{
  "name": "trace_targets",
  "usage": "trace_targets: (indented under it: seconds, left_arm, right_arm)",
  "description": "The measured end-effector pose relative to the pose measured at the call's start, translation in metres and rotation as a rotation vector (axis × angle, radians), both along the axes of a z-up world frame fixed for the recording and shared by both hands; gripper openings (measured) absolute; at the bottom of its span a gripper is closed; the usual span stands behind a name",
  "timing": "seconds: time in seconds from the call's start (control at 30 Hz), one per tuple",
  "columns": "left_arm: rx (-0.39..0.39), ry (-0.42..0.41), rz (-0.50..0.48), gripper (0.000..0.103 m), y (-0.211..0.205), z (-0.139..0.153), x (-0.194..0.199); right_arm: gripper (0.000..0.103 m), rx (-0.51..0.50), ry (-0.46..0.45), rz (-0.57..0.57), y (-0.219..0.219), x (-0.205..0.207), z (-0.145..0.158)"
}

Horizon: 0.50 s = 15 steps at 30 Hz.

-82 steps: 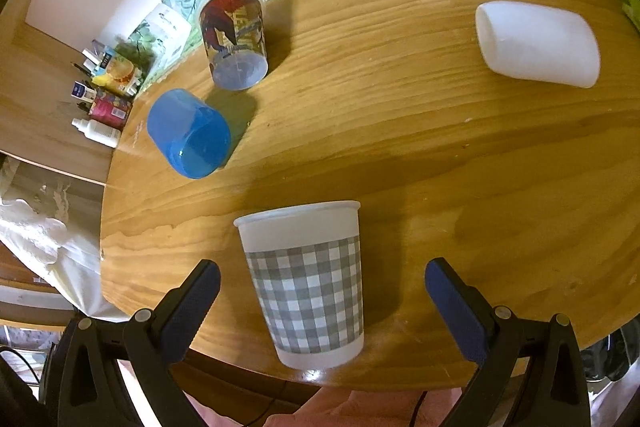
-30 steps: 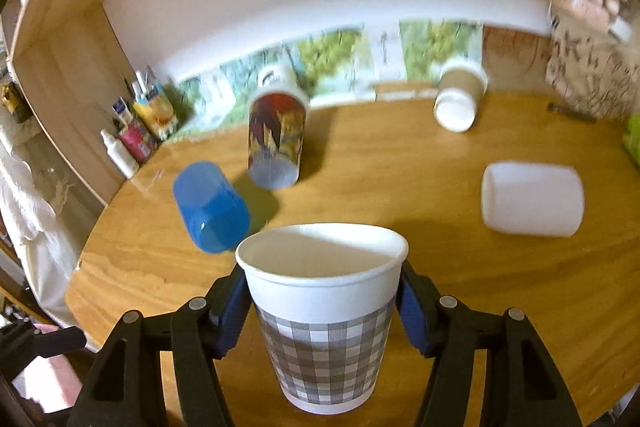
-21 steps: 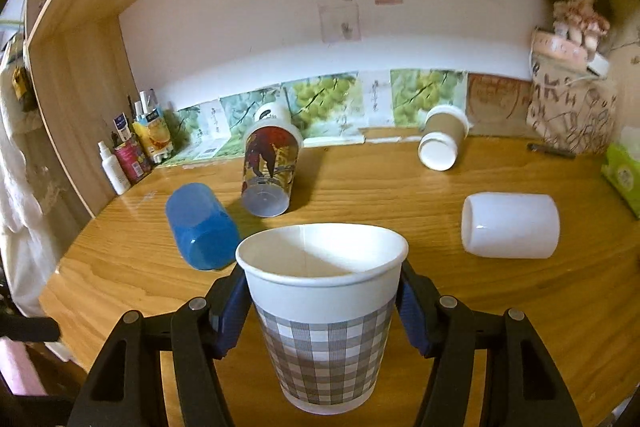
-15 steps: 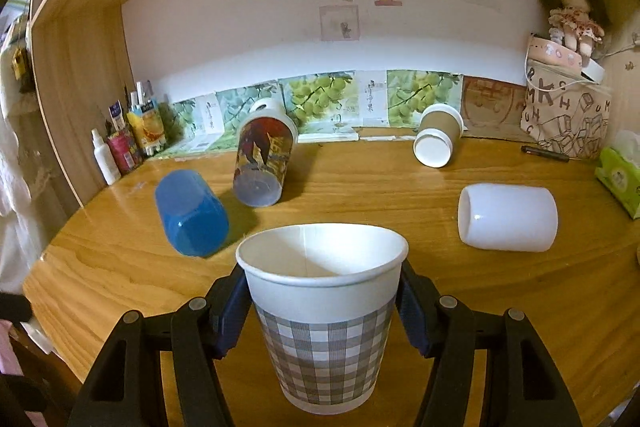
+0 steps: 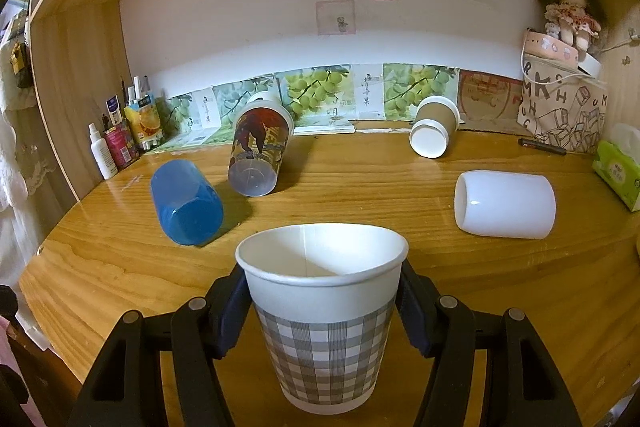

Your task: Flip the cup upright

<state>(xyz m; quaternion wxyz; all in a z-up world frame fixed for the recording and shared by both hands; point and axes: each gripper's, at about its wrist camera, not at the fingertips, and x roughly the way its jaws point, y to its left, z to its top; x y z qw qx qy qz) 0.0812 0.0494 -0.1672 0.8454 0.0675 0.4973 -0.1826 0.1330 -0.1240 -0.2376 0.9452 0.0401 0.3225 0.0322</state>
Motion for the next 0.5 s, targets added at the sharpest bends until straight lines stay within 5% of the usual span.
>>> trace_targets:
  seconds: [0.5]
  left_arm:
    - [-0.001, 0.005, -0.009, 0.076, -0.009, 0.0, -0.009]
  right_arm:
    - [0.067, -0.012, 0.0, 0.023, 0.0, -0.019, 0.002]
